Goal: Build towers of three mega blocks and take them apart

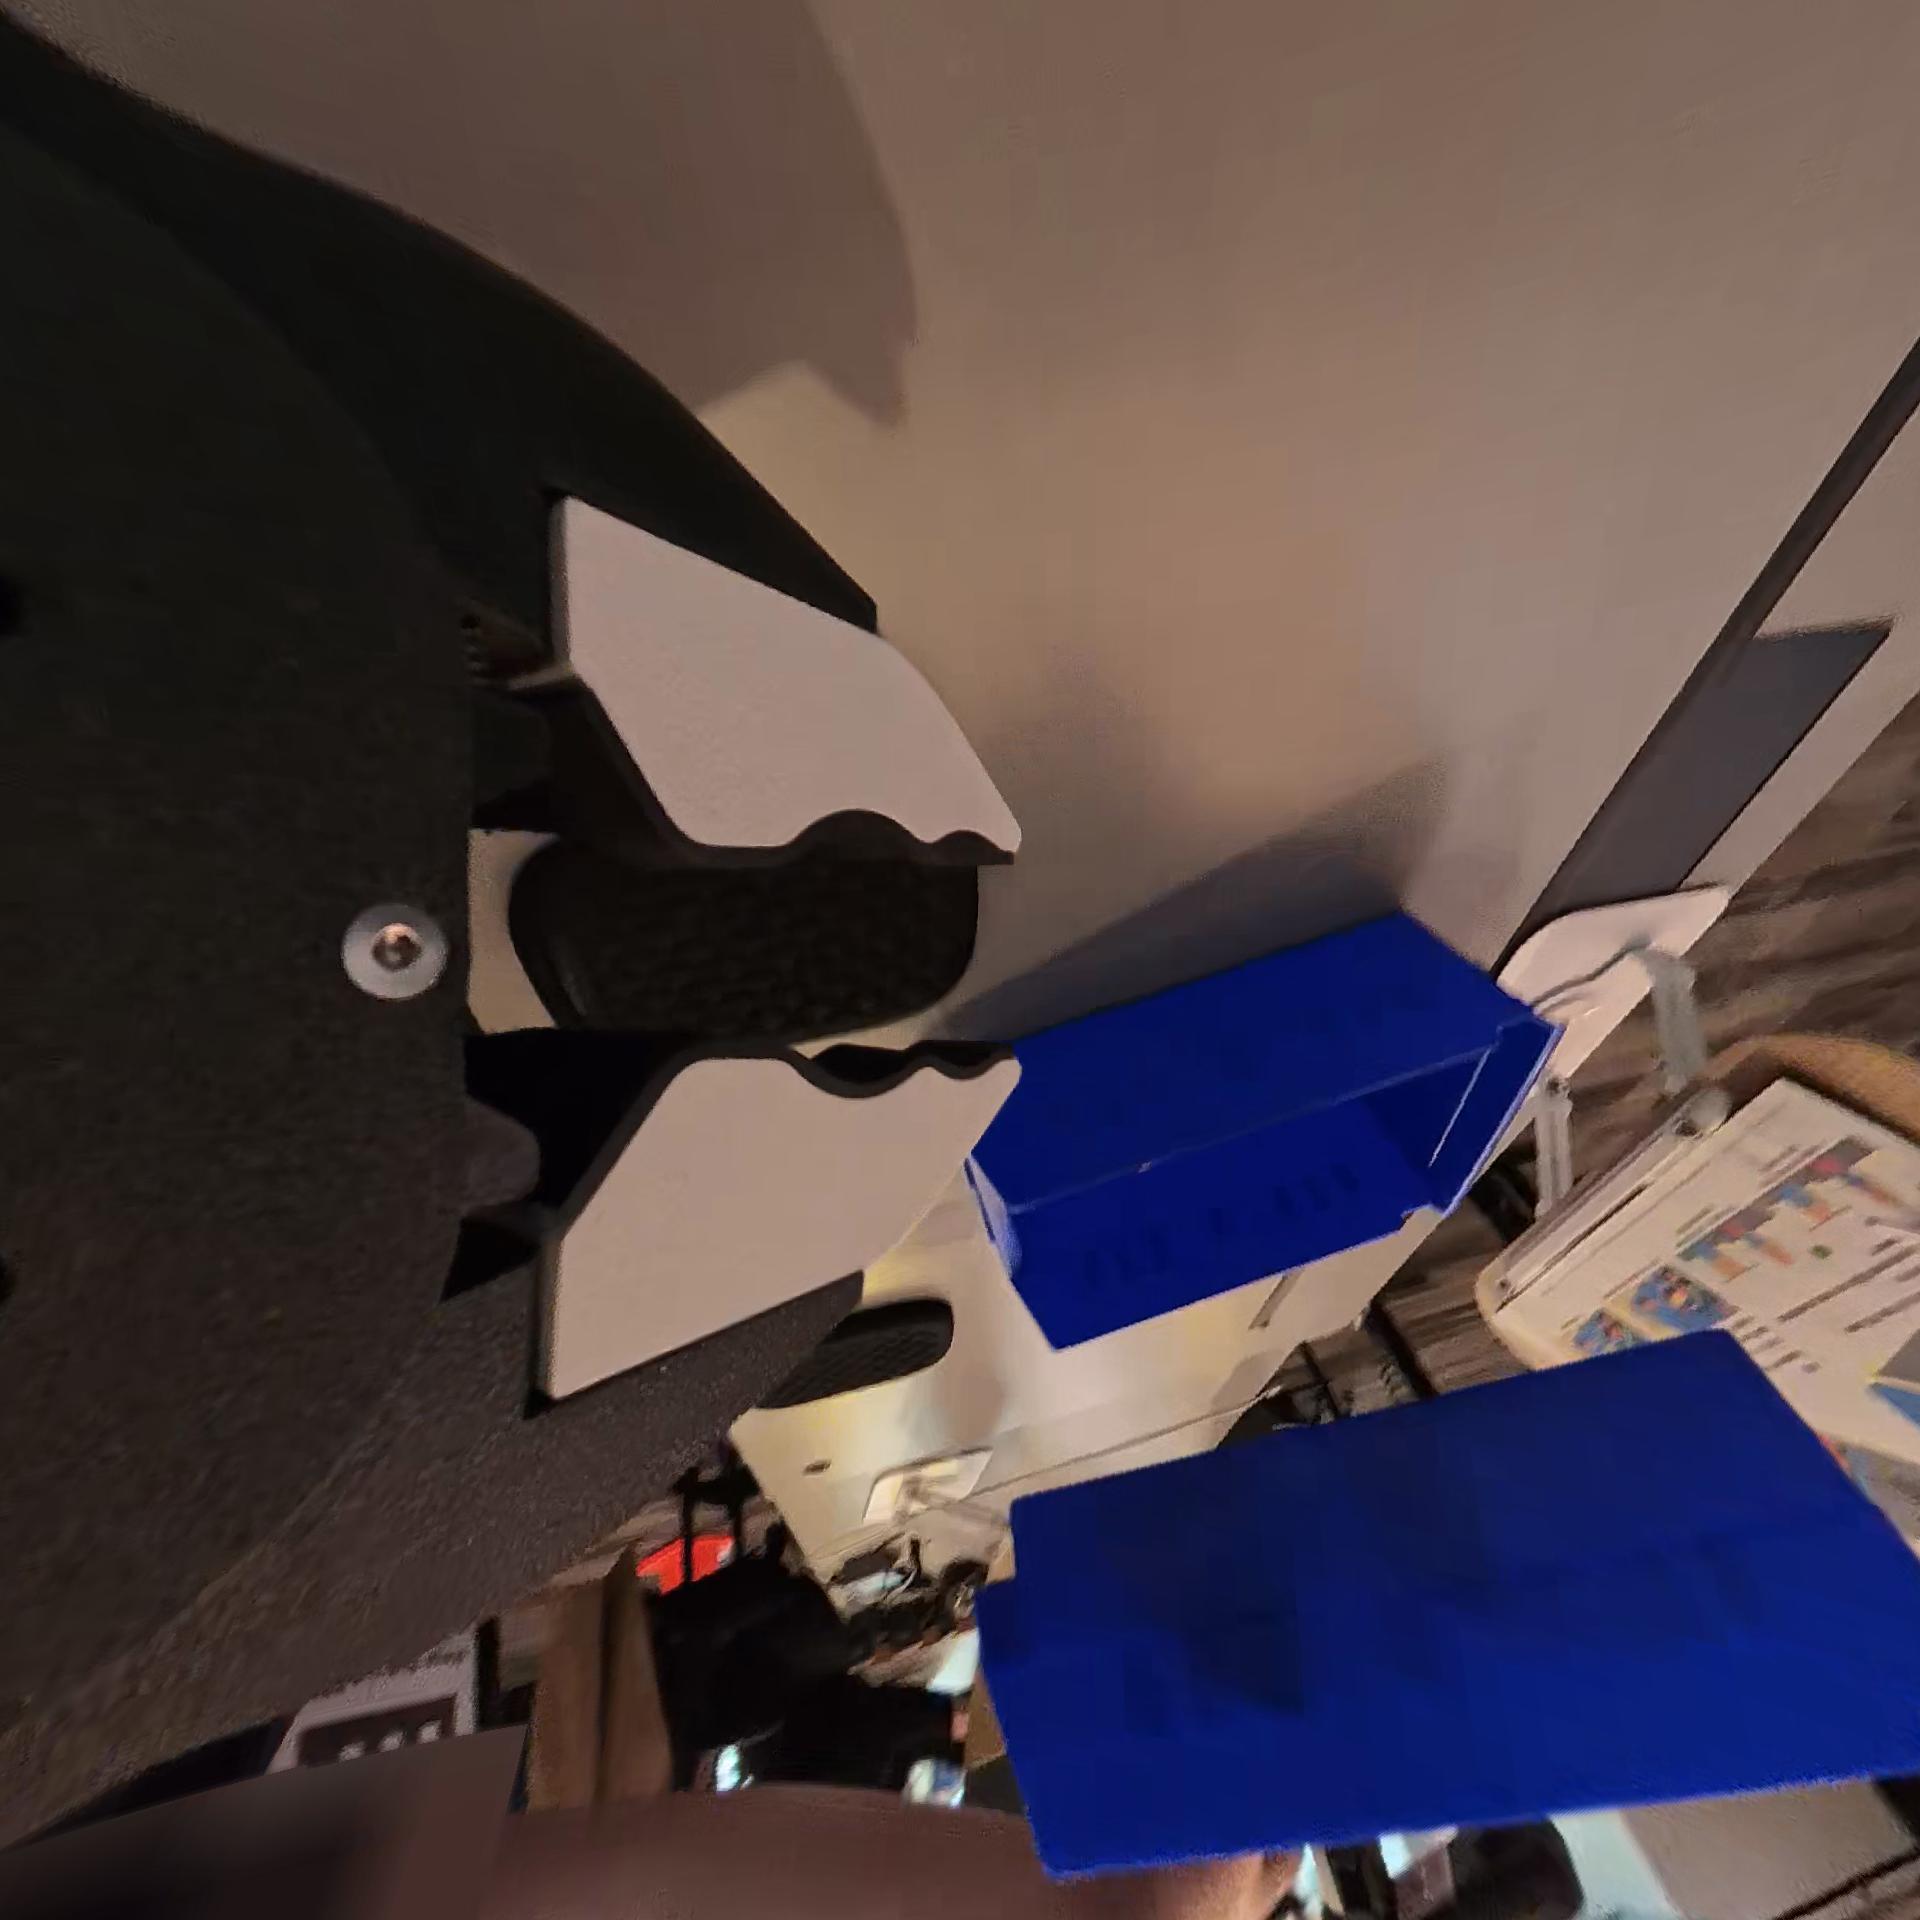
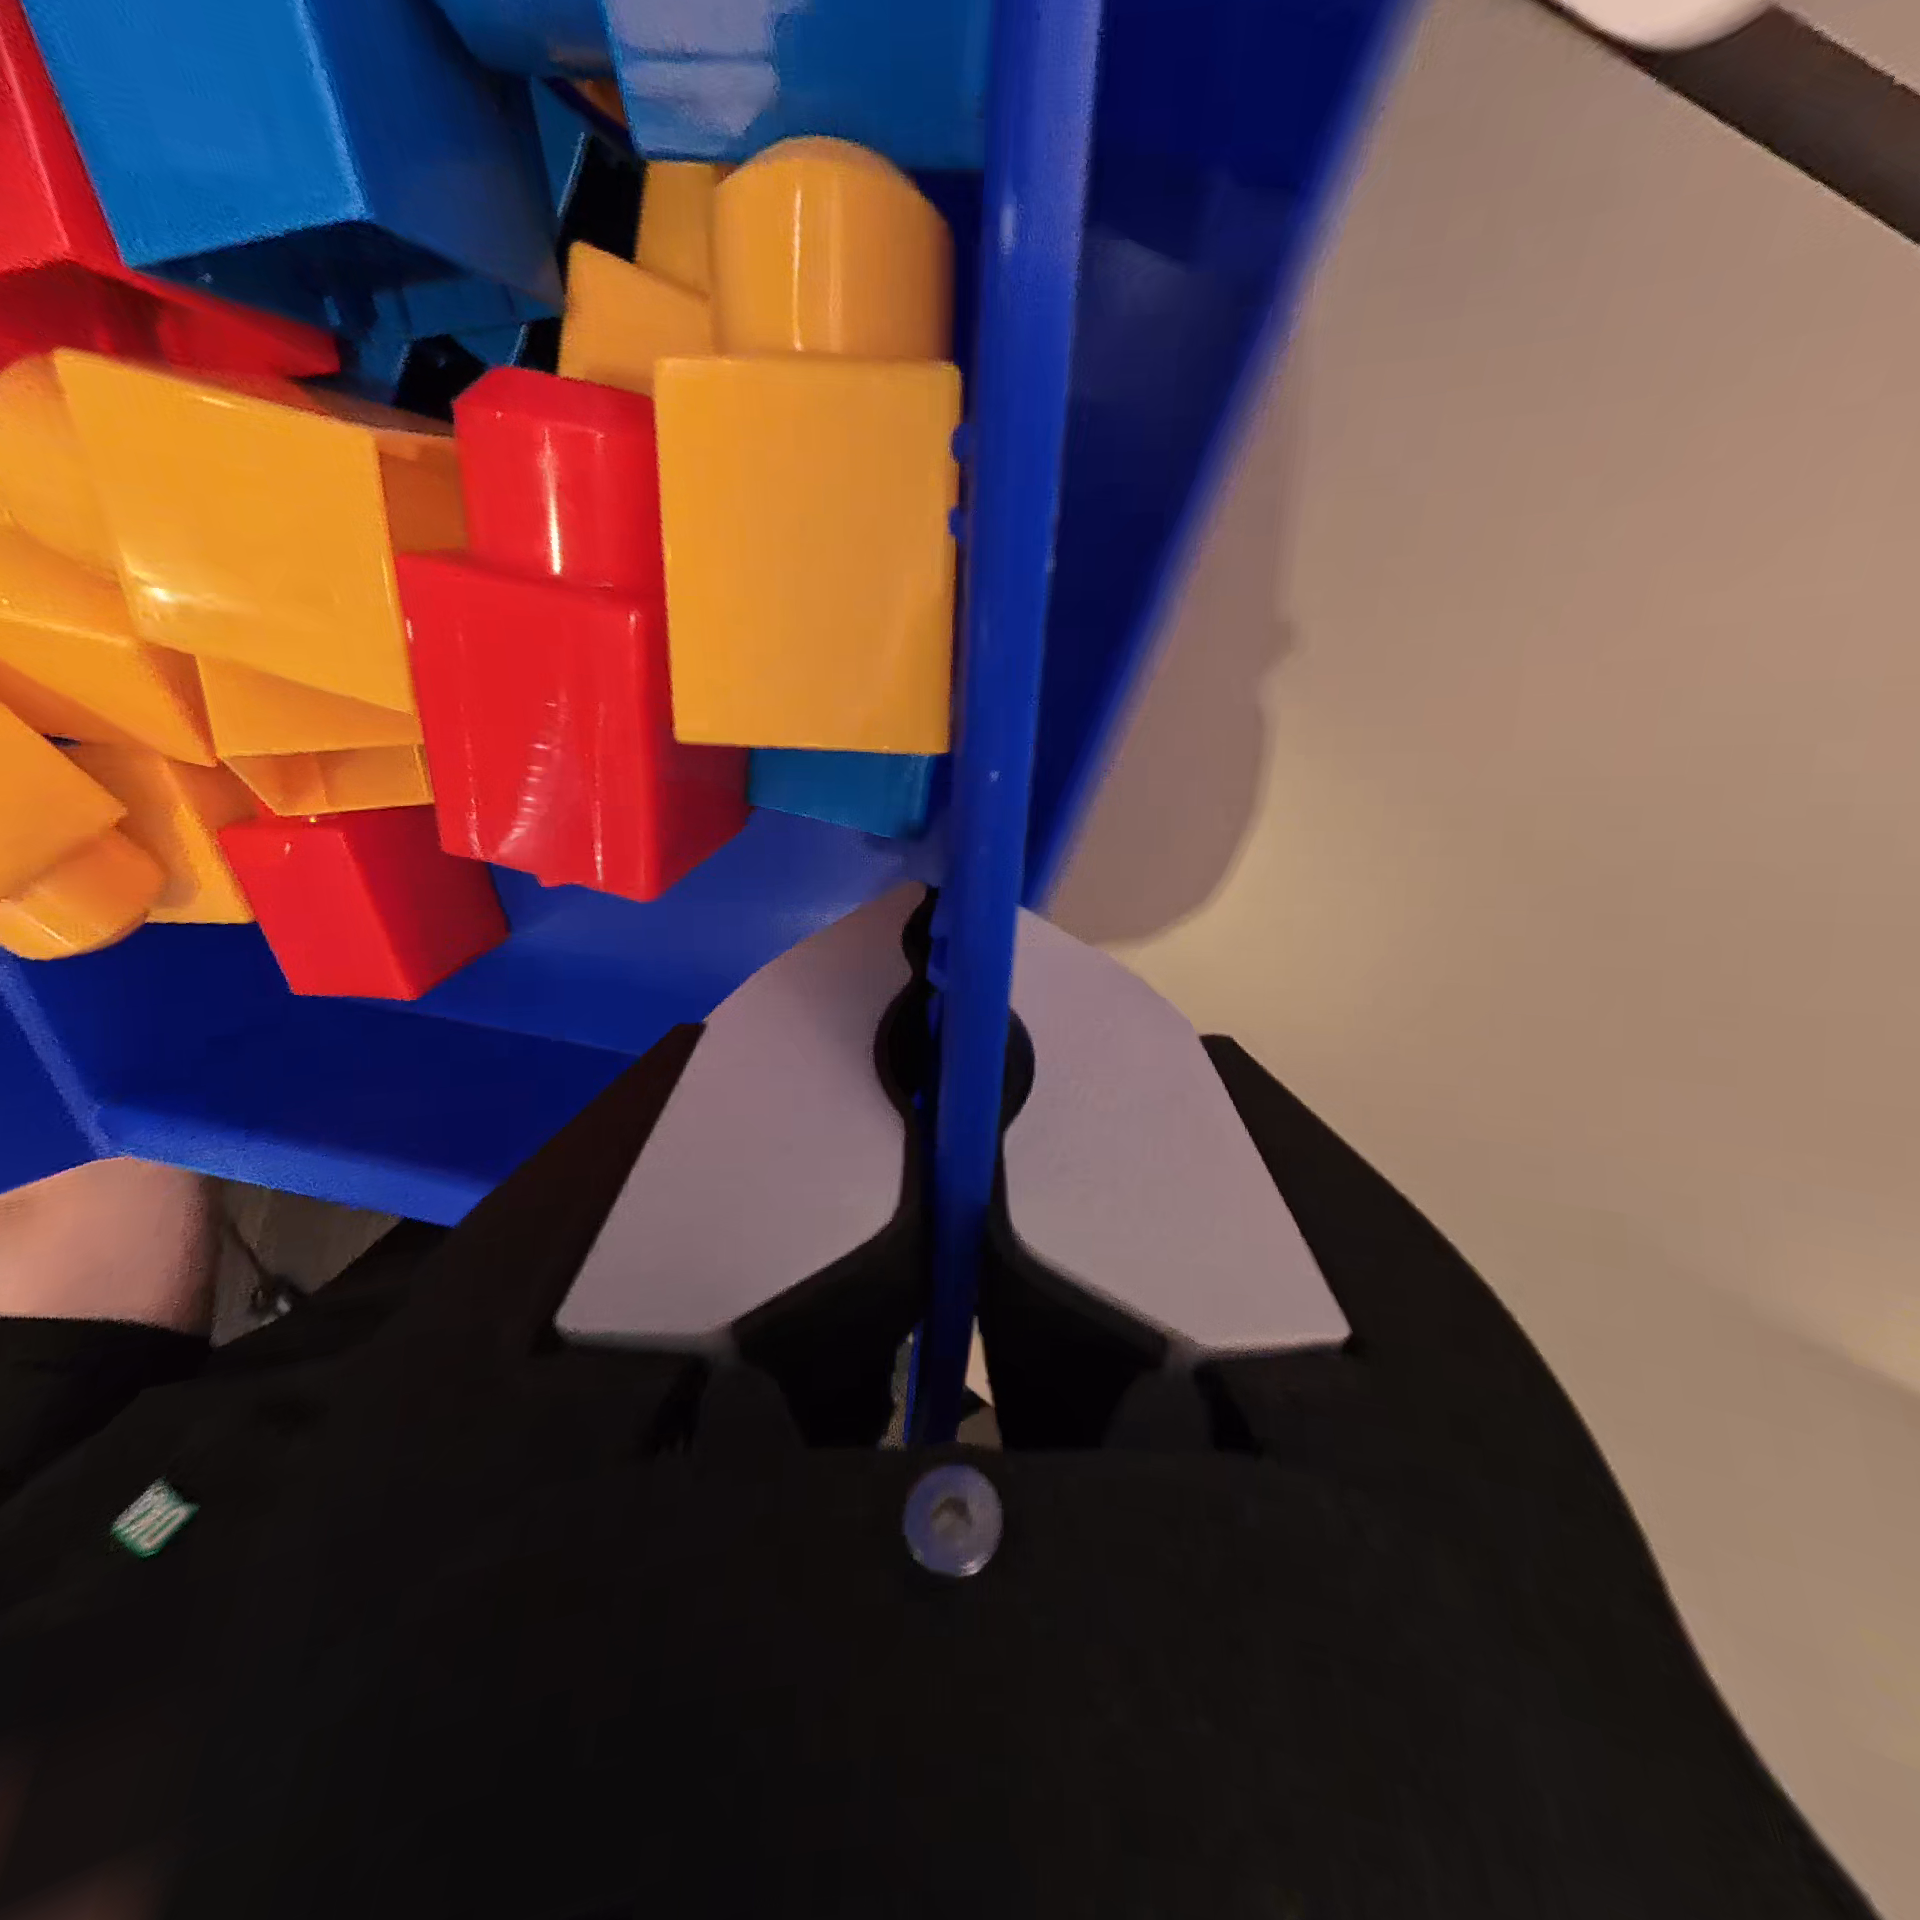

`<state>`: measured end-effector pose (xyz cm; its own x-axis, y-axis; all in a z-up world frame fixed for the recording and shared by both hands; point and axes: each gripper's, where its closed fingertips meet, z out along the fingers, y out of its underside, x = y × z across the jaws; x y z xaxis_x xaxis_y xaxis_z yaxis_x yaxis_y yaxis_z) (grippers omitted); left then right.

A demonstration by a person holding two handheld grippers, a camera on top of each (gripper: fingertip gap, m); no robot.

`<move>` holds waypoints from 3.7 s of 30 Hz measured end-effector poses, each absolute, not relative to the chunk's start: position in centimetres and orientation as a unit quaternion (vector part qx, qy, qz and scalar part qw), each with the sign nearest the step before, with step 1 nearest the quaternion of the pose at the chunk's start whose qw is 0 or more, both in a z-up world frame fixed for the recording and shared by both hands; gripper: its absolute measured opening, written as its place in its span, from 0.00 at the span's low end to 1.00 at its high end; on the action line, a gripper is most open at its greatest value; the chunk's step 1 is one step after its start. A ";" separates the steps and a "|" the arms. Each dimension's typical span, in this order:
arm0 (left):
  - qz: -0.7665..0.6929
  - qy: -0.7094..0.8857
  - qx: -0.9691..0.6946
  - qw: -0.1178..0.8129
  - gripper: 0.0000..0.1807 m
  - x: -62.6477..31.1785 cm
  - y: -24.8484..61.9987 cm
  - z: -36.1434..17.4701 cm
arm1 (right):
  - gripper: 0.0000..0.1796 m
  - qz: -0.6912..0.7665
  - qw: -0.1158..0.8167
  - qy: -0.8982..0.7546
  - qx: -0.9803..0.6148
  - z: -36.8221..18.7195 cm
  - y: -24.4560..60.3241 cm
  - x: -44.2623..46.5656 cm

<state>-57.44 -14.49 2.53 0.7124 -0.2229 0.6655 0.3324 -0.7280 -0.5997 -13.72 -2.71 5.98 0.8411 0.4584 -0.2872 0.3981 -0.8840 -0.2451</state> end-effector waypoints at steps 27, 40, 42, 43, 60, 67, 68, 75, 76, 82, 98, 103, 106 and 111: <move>-0.141 -0.099 -0.870 0.462 0.30 -63.4 -11.4 -1.2 | 0.04 0.158 0.027 -0.311 -0.937 -12.4 0.3 -47.9; -0.006 -0.073 -0.945 0.319 0.07 -64.1 -9.4 -9.5 | 0.10 0.293 0.110 -0.365 -0.877 -4.2 -0.2 -47.0; 0.015 -0.053 -0.951 0.306 0.06 -64.7 -9.3 -9.7 | 0.08 0.299 0.137 -0.395 -0.858 -2.0 -0.8 -45.0; 0.022 -0.046 -0.952 0.302 0.05 -65.3 -9.3 -9.7 | 0.07 0.295 0.156 -0.406 -0.851 -1.0 -1.0 -43.6; -0.039 0.076 -0.951 0.296 0.03 -73.6 -4.4 -9.8 | 0.22 0.124 0.279 -0.230 -0.924 -4.5 -1.4 -12.1; -0.112 -0.023 -0.894 0.433 0.17 -73.9 -3.0 -5.1 | 0.27 0.077 0.158 -0.181 -0.968 -9.2 0.1 -14.3; -0.116 -0.033 -0.881 0.458 0.18 -74.2 -3.0 -3.8 | 0.21 0.056 0.134 -0.181 -0.973 -10.1 0.1 -14.1; -0.075 -0.043 -0.863 0.497 0.18 -75.6 -4.8 0.9 | 0.03 0.081 0.026 -0.115 -0.990 -12.7 -0.9 -14.4; -0.075 -0.040 -0.862 0.499 0.18 -75.4 -4.9 1.4 | 0.03 0.094 0.026 -0.104 -0.990 -12.7 -0.8 -14.3; -0.070 -0.006 -0.857 0.511 0.15 -73.2 -6.0 4.1 | 0.03 0.109 0.021 -0.081 -0.990 -11.6 -1.2 -8.6; -0.103 0.055 -0.837 0.535 0.14 -66.6 -10.0 8.3 | 0.03 0.057 0.076 0.121 -0.988 -9.3 -13.4 32.2; -0.086 0.044 -0.843 0.529 0.14 -65.9 -9.6 7.9 | 0.03 0.082 0.081 0.119 -0.986 -10.1 -14.7 36.4; -0.102 0.036 -0.847 0.520 0.14 -64.8 -9.0 7.5 | 0.03 0.097 0.076 0.095 -0.988 -10.8 -14.5 37.1; -0.114 0.044 -0.851 0.511 0.14 -63.1 -8.3 7.5 | 0.03 0.088 0.045 0.083 -0.992 -12.6 -15.0 37.9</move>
<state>-63.13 -8.30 7.48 0.9702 -0.1919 0.1481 0.0406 -0.4737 -0.8797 37.88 -15.03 -12.55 0.9705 -0.1575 -0.1827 -0.1735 -0.9820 -0.0751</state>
